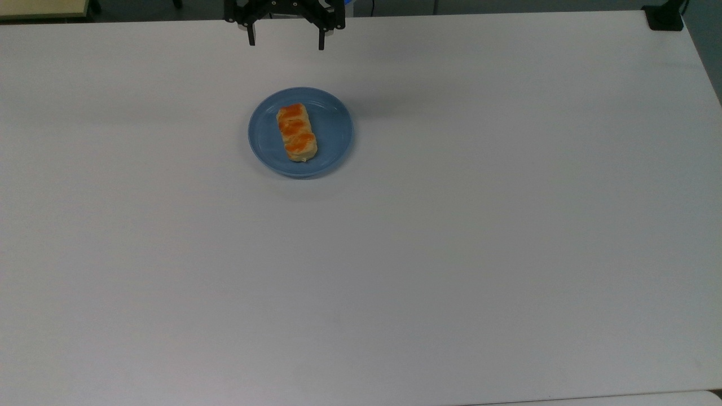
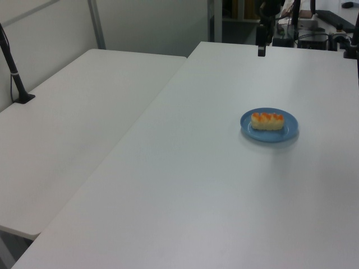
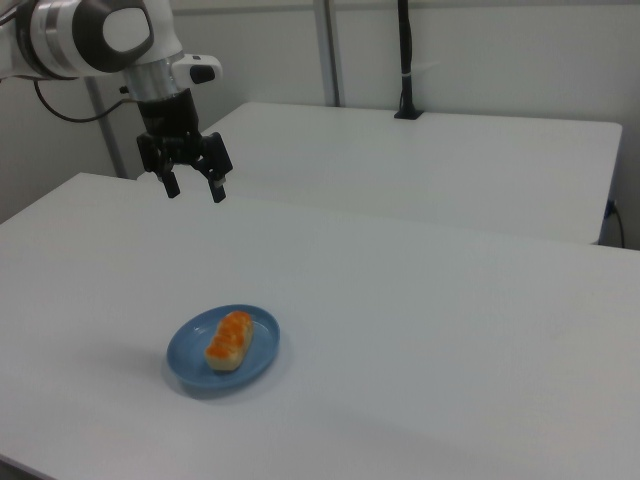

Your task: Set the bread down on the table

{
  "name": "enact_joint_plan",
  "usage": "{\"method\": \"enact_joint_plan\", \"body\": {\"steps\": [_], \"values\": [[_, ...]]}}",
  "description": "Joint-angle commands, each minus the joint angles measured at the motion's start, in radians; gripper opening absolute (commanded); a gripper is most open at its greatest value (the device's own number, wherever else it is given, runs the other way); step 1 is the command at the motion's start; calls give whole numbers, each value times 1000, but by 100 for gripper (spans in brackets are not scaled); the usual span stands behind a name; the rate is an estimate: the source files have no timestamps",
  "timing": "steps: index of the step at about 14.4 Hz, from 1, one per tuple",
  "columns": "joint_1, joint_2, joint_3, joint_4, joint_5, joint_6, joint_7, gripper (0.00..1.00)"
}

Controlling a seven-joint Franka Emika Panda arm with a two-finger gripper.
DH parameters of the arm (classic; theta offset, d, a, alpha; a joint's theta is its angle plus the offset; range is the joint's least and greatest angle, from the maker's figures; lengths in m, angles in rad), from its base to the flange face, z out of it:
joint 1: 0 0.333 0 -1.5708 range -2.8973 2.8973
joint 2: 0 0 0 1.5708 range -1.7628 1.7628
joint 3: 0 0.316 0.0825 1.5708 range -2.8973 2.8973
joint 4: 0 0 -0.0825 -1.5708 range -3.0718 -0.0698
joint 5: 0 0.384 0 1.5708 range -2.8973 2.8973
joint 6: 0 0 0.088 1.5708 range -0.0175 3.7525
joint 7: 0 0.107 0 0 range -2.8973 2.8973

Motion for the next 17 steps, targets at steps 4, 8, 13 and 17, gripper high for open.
{"method": "enact_joint_plan", "body": {"steps": [4,8,13,17], "values": [[-20,-32,-6,-6,15,-51,11,100],[-20,-32,-8,-5,15,-48,2,100],[-18,-30,-6,-6,16,-45,2,100],[-18,-26,-5,-6,21,-43,0,100]]}}
